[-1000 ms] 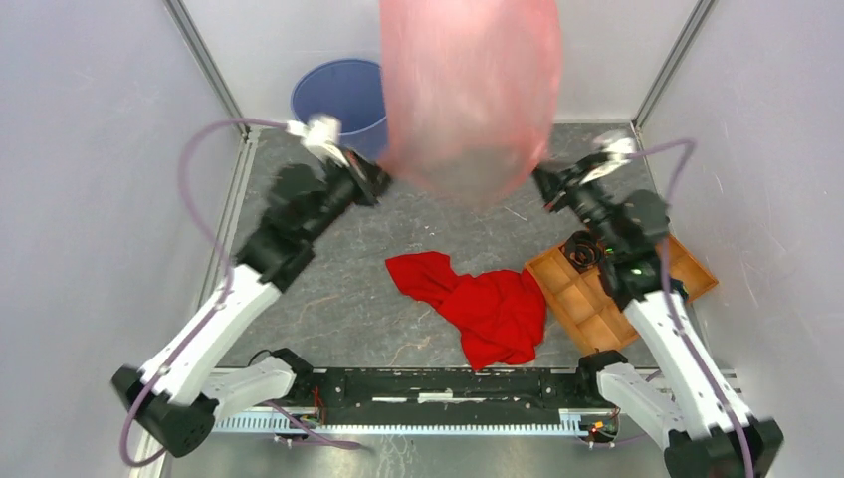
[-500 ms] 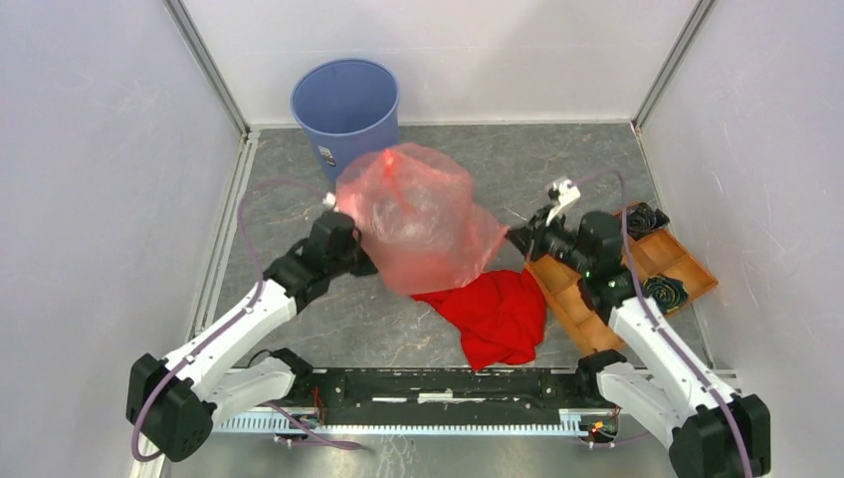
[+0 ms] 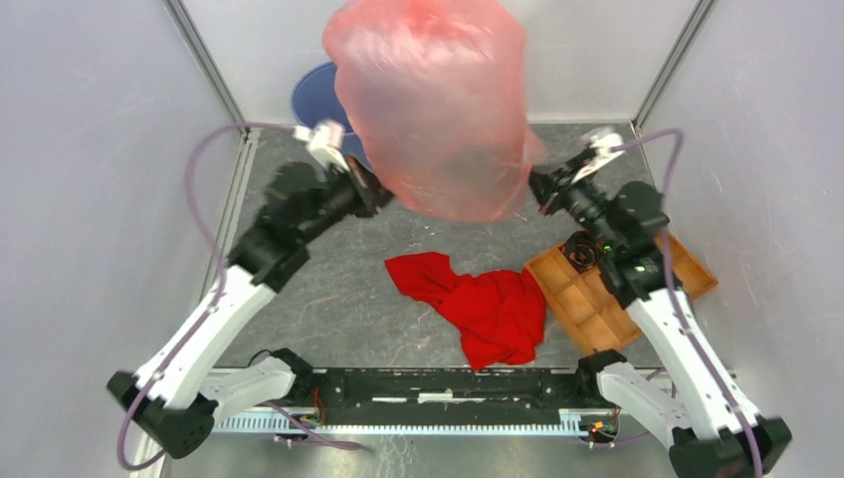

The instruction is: Put the trash bags into the trash bin

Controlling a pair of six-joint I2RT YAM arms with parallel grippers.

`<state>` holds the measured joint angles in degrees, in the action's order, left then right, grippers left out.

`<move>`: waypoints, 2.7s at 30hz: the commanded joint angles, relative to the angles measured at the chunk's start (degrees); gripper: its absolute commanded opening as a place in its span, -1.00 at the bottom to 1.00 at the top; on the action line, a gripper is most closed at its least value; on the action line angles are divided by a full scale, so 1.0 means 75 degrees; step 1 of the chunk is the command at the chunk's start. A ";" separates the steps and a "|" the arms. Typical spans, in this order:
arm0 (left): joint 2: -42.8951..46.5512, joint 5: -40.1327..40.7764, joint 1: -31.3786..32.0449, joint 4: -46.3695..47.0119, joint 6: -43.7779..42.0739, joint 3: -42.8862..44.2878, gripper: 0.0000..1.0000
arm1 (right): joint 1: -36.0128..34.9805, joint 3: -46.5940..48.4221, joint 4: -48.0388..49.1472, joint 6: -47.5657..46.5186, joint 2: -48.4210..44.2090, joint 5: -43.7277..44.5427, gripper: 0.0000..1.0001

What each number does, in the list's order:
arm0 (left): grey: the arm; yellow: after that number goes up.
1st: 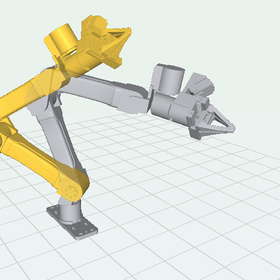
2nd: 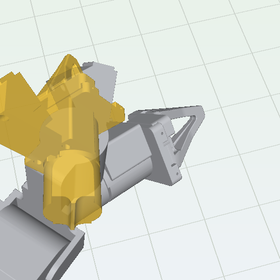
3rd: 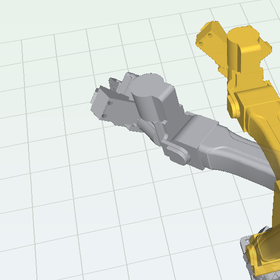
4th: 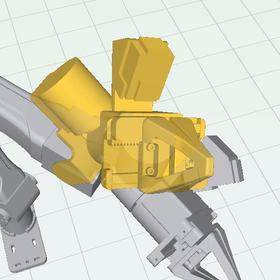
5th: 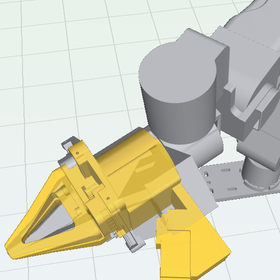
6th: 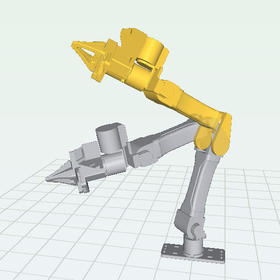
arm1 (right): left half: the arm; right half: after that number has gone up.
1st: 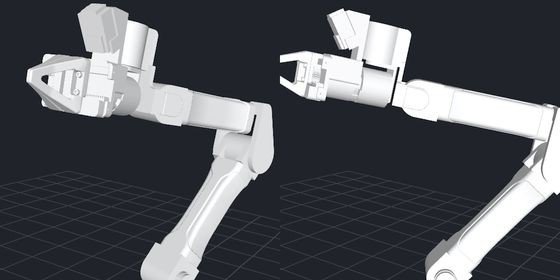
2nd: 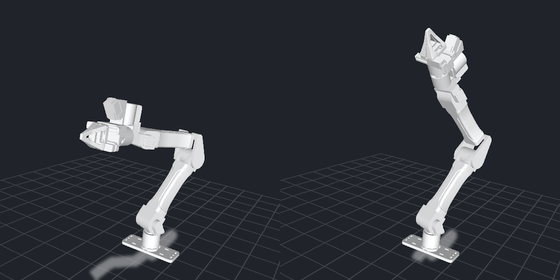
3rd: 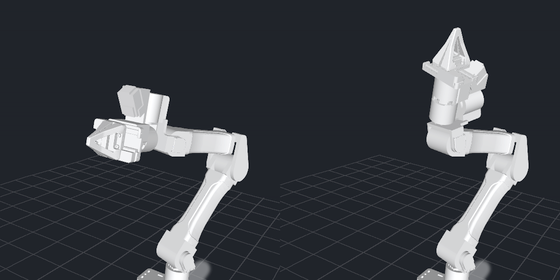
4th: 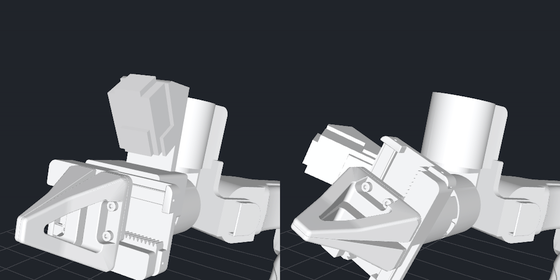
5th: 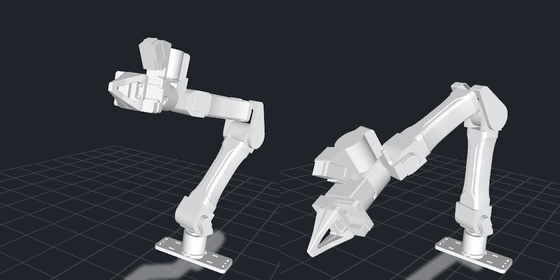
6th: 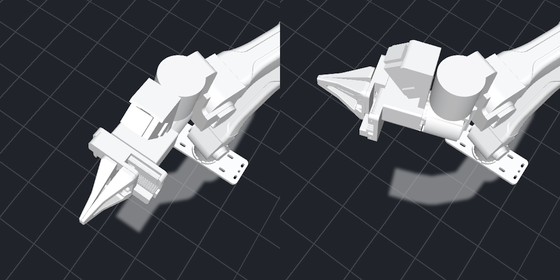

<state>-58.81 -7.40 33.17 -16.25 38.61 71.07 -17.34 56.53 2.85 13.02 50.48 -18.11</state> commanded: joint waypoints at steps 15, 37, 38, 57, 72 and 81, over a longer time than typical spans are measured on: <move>0.1383 -0.1909 -0.0016 -0.1595 -0.0004 -0.1926 -0.96 | -0.0330 -0.0748 -0.1531 0.0587 0.0005 -0.1795 -0.99; -0.1007 -0.2854 0.0007 -0.1119 -0.0571 0.1840 -0.96 | -0.1298 0.1148 -0.0546 -0.0691 0.1258 -0.2149 -0.90; -0.1133 -0.2891 0.0028 -0.1007 -0.0542 0.1888 -0.96 | -0.1540 0.1362 -0.0615 -0.0725 0.1489 -0.2138 -0.87; -0.1676 -0.2709 0.0051 -0.0442 0.0208 0.1474 -0.96 | -0.2145 -0.0312 0.2489 0.3492 0.1452 -0.1728 0.96; -0.2109 -0.3103 0.0078 0.0206 0.0706 0.1265 -0.96 | -0.3600 -0.0018 0.1821 0.3006 0.1504 0.1380 0.96; -0.2041 -0.3144 0.0108 -0.0056 0.0579 0.1385 -0.96 | -0.4054 -0.0134 0.2236 0.1968 0.1990 0.2752 0.14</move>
<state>-75.33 -29.76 33.63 -17.39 42.48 80.55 -47.03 54.74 15.88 31.64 64.29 -4.16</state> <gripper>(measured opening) 0.028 0.683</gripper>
